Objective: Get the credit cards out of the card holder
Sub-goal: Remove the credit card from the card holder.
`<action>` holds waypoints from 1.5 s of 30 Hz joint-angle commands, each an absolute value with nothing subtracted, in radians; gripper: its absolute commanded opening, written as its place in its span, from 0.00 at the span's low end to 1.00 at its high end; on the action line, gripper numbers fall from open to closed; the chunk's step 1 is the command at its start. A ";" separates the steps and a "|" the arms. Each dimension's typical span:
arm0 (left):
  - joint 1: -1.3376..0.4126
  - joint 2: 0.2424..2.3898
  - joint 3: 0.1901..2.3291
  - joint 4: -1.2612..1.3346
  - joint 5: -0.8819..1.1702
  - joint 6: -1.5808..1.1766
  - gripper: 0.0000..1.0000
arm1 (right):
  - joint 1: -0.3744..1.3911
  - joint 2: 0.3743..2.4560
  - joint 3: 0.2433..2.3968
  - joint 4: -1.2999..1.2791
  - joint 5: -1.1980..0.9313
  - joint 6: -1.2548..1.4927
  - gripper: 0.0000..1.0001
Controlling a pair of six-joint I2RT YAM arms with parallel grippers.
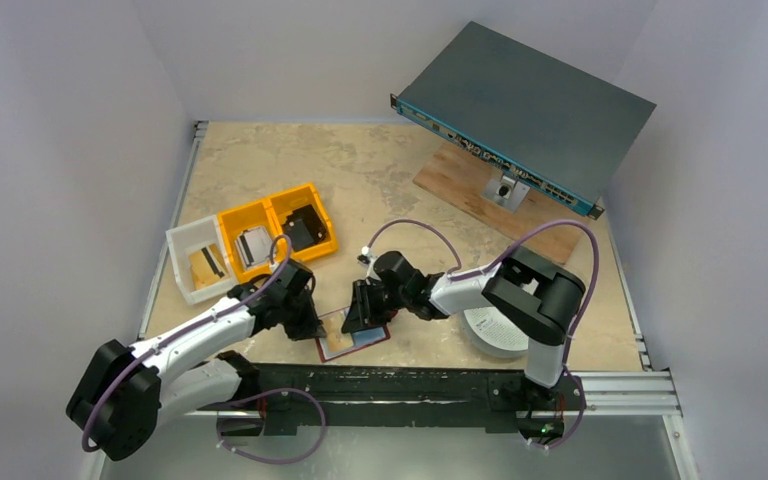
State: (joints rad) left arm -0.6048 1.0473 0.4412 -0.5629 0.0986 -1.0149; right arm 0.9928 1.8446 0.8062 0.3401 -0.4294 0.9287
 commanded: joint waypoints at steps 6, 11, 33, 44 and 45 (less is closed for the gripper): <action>-0.616 1.093 0.409 -0.542 0.059 -1.046 0.00 | 0.961 1.882 0.710 0.559 -0.547 1.023 0.24; -0.623 1.093 0.406 -0.540 0.061 -1.052 0.00 | 0.951 1.894 0.690 0.642 -0.582 1.068 0.23; -0.635 1.100 0.405 -0.619 -0.025 -1.130 0.00 | 0.914 1.857 0.636 0.643 -0.547 1.083 0.07; -0.636 1.112 0.399 -0.612 -0.025 -1.148 0.00 | 0.887 1.821 0.604 0.599 -0.522 1.061 0.06; -0.636 1.111 0.399 -0.611 -0.025 -1.149 0.00 | 0.886 1.822 0.605 0.598 -0.522 1.060 0.06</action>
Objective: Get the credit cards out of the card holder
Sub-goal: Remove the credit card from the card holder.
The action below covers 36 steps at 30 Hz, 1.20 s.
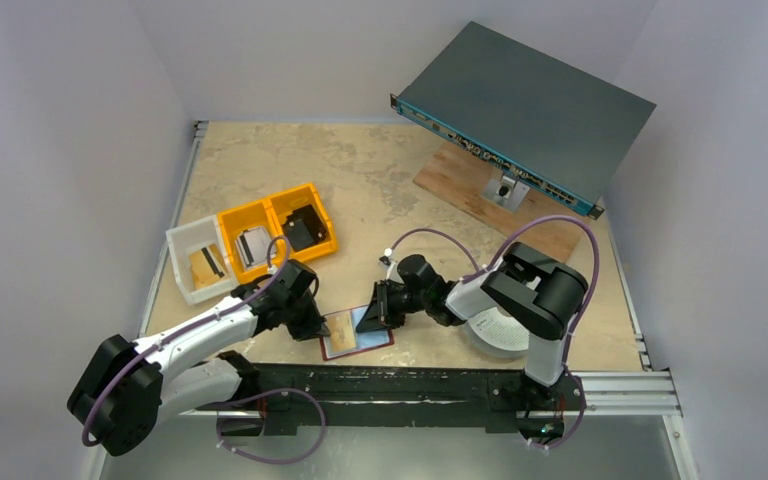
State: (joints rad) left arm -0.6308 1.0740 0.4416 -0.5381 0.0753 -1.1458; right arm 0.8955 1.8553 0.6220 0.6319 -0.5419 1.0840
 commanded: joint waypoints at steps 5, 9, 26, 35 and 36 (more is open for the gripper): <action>-0.635 1.111 0.395 -0.604 -0.019 -1.144 0.00 | 0.885 1.839 0.615 0.627 -0.534 1.061 0.18; -0.635 1.112 0.394 -0.599 -0.014 -1.143 0.00 | 0.886 1.841 0.624 0.643 -0.541 1.068 0.23; -0.635 1.123 0.394 -0.580 -0.005 -1.141 0.00 | 0.914 1.882 0.663 0.680 -0.565 1.102 0.11; -0.635 1.116 0.388 -0.591 -0.008 -1.143 0.00 | 0.896 1.843 0.606 0.691 -0.561 1.122 0.12; -0.635 1.114 0.388 -0.593 -0.010 -1.143 0.00 | 0.896 1.840 0.600 0.695 -0.561 1.127 0.13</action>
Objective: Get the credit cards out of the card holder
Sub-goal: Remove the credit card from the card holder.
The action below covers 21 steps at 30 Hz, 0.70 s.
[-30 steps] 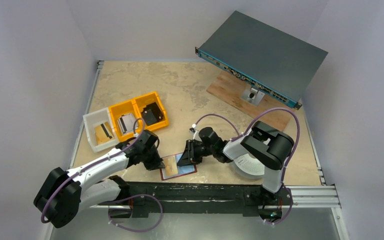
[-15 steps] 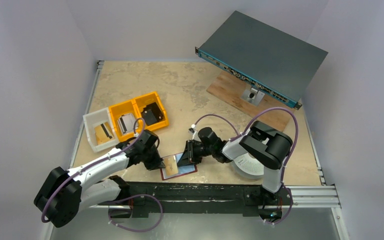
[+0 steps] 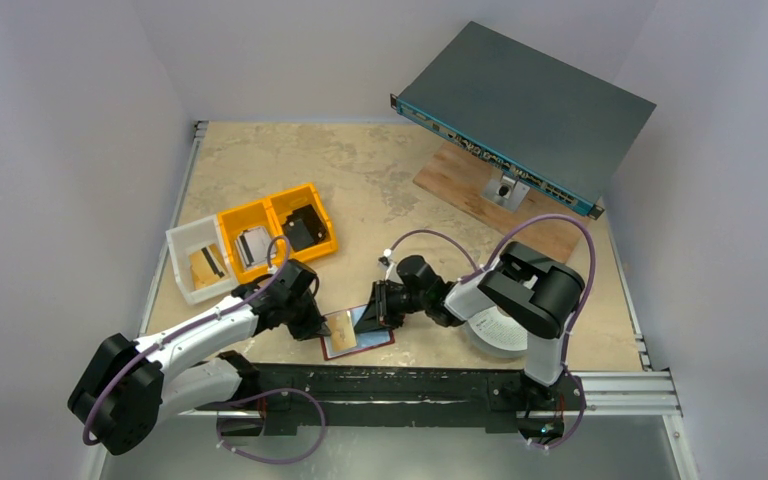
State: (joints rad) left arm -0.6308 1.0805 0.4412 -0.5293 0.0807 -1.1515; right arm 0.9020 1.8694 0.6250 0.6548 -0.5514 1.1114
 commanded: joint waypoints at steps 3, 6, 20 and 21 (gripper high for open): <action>-0.636 1.110 0.390 -0.599 -0.014 -1.144 0.00 | 0.893 1.828 0.578 0.711 -0.550 1.147 0.14; -0.635 1.106 0.390 -0.600 -0.014 -1.144 0.00 | 0.888 1.817 0.558 0.743 -0.545 1.166 0.14; -0.635 1.107 0.391 -0.598 -0.012 -1.144 0.00 | 0.898 1.884 0.580 0.855 -0.571 1.212 0.15; -0.635 1.106 0.393 -0.598 -0.012 -1.143 0.00 | 0.900 1.888 0.590 0.846 -0.570 1.210 0.15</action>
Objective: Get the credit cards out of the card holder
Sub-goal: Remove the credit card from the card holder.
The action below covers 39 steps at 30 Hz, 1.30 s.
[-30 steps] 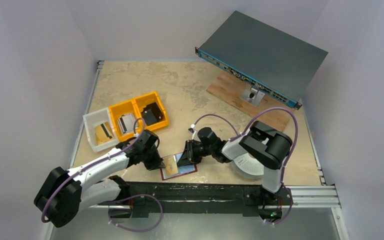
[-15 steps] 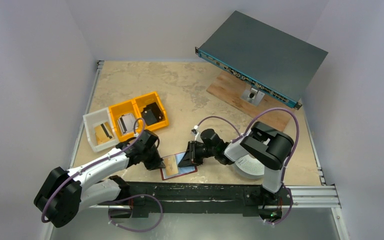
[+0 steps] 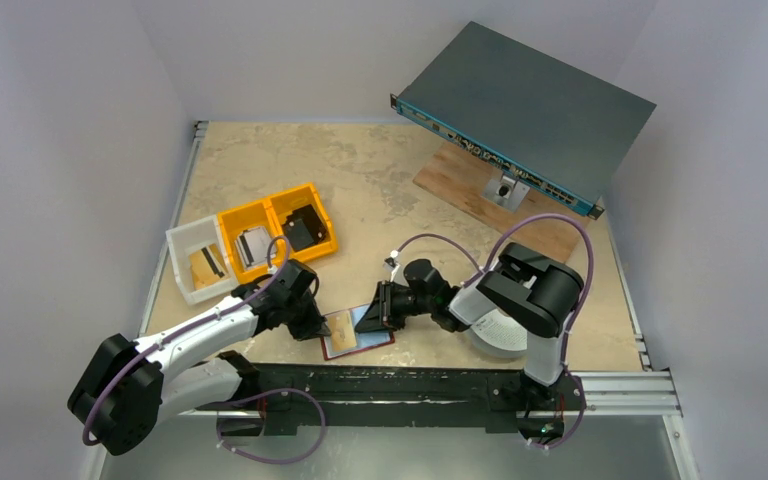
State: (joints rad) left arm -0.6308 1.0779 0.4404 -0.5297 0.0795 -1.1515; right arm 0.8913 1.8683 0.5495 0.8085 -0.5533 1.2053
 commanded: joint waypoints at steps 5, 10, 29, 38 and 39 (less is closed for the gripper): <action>-0.635 1.107 0.393 -0.597 -0.010 -1.143 0.00 | 0.905 1.907 0.599 0.841 -0.568 1.208 0.14; -0.635 1.108 0.390 -0.593 -0.009 -1.143 0.00 | 0.916 1.918 0.613 0.840 -0.568 1.210 0.14; -0.635 1.110 0.390 -0.609 -0.019 -1.165 0.00 | 0.924 1.868 0.582 0.758 -0.516 1.179 0.00; -0.636 1.122 0.382 -0.598 -0.014 -1.177 0.00 | 0.885 1.826 0.527 0.733 -0.497 1.163 0.00; -0.635 1.123 0.382 -0.597 -0.014 -1.177 0.00 | 0.884 1.824 0.525 0.733 -0.497 1.161 0.00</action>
State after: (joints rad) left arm -0.6308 1.0790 0.4393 -0.5308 0.0750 -1.1709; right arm 0.8959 1.8549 0.5468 0.7624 -0.5232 1.1923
